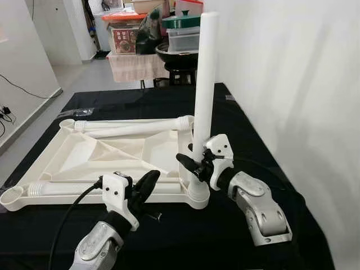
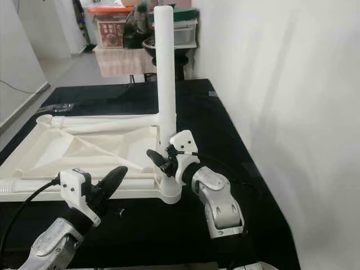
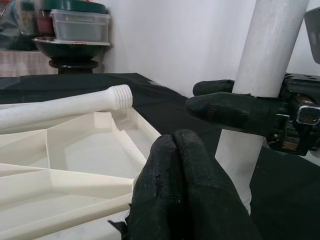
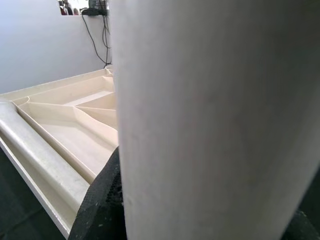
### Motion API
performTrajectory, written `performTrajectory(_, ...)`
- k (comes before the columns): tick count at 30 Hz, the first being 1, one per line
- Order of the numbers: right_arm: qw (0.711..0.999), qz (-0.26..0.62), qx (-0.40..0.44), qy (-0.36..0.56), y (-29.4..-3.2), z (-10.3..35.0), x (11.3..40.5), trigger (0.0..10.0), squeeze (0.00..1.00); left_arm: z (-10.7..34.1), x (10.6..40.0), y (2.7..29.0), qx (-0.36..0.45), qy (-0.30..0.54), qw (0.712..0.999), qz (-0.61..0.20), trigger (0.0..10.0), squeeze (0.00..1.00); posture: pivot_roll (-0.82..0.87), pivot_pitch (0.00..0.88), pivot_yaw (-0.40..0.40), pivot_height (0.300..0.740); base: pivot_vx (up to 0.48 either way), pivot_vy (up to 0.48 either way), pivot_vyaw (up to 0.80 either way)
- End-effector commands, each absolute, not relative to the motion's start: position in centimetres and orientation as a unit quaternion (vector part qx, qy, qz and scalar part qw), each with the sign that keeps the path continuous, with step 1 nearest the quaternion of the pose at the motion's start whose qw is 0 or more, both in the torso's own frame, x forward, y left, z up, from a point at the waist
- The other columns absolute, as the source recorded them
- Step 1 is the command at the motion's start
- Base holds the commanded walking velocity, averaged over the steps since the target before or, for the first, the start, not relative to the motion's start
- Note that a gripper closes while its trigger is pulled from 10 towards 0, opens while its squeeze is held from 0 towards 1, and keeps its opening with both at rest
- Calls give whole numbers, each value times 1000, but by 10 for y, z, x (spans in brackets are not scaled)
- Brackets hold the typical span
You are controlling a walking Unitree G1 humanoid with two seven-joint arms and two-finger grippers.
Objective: Building children table
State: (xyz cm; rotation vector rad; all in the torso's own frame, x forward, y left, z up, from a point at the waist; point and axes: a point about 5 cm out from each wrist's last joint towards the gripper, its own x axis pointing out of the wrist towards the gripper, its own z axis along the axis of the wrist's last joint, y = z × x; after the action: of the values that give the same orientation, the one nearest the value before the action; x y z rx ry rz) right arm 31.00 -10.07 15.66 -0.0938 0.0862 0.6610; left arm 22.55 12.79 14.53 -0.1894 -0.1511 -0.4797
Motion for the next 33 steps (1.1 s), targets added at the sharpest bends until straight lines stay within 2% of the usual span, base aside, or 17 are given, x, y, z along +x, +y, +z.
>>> performTrajectory(1, 946, 293, -71, 116, -109, 131, 308, 10000, 0, 144, 226, 130, -88, -70, 966, -233, 10000, 0, -75, 0, -4, 740, 0, 0, 0)
performTrajectory(2, 946, 293, -71, 116, -109, 131, 308, 10000, 0, 144, 226, 130, -88, -70, 966, -233, 10000, 0, -75, 0, -4, 740, 0, 0, 0)
performTrajectory(3, 946, 300, -59, 112, -109, 135, 308, 10000, 75, 144, 226, 130, -88, -70, 966, -234, 10000, 0, -76, 0, -1, 740, 0, 0, 0)
performTrajectory(4, 946, 305, -43, 100, -107, 142, 310, 10000, 1000, 145, 226, 130, -89, -70, 965, -235, 10000, 0, -75, 0, -1, 740, 0, 0, 0)
performTrajectory(8, 927, 373, -15, 43, -98, 162, 313, 10000, 1000, 145, 226, 129, -91, -69, 965, -238, 10000, 0, -70, 0, -1, 740, 0, 0, 0)
performTrajectory(9, 890, 456, -17, 13, -93, 172, 311, 10000, 957, 145, 224, 128, -93, -67, 963, -243, 10000, 0, -66, 0, -3, 740, 0, 0, 0)
performTrajectory(10, 872, 490, -20, 8, -93, 175, 310, 10000, 255, 144, 223, 128, -93, -64, 963, -245, 10000, 0, -65, 0, -3, 740, 0, 0, 0)
performTrajectory(12, 862, 506, -22, 7, -94, 176, 310, 10000, 255, 144, 223, 127, -94, -63, 963, -247, 10000, 0, -65, 0, -3, 740, 0, 0, 0)
performTrajectory(13, 845, 534, -30, 6, -97, 177, 310, 10000, 0, 144, 221, 127, -93, -59, 962, -250, 10000, 0, -63, 0, -2, 740, 0, 0, 0)
performTrajectory(14, 828, 559, -39, 5, -100, 179, 310, 10000, 0, 143, 219, 125, -92, -55, 961, -254, 10000, 0, -63, 0, -2, 740, 0, 0, 0)
performTrajectory(16, 825, 563, -41, 5, -101, 179, 310, 10000, 0, 143, 218, 125, -91, -55, 961, -255, 10000, 0, -63, 0, -2, 740, 0, 0, 0)
performTrajectory(18, 795, 603, -54, 26, -109, 180, 317, 10000, 0, 141, 209, 123, -87, -35, 960, -263, 10000, 0, -54, 0, -3, 740, 0, 0, 0)
performTrajectory(21, 776, 627, -58, 39, -115, 183, 322, 10000, 0, 139, 201, 121, -93, -18, 960, -262, 10000, 0, -51, 0, -1, 740, 0, 0, 0)
performTrajectory(30, 744, 666, -43, 40, -121, 189, 331, 10000, 0, 136, 182, 114, -133, 24, 951, -279, 10000, 0, -40, 0, -1, 740, 0, 0, 0)
performTrajectory(31, 741, 669, -38, 43, -122, 188, 332, 2510, 0, 136, 179, 112, -138, 30, 946, -290, 10000, 0, -40, 0, -1, 740, 0, 0, 0)
performTrajectory(32, 741, 669, -38, 43, -122, 188, 332, 2510, 0, 136, 179, 112, -138, 30, 946, -290, 10000, 0, -40, 0, -1, 740, 0, 0, 0)
performTrajectory(33, 738, 672, -32, 46, -123, 187, 332, 0, 0, 136, 178, 111, -142, 34, 944, -296, 10000, 0, -41, 0, 2, 740, 0, 0, 0)
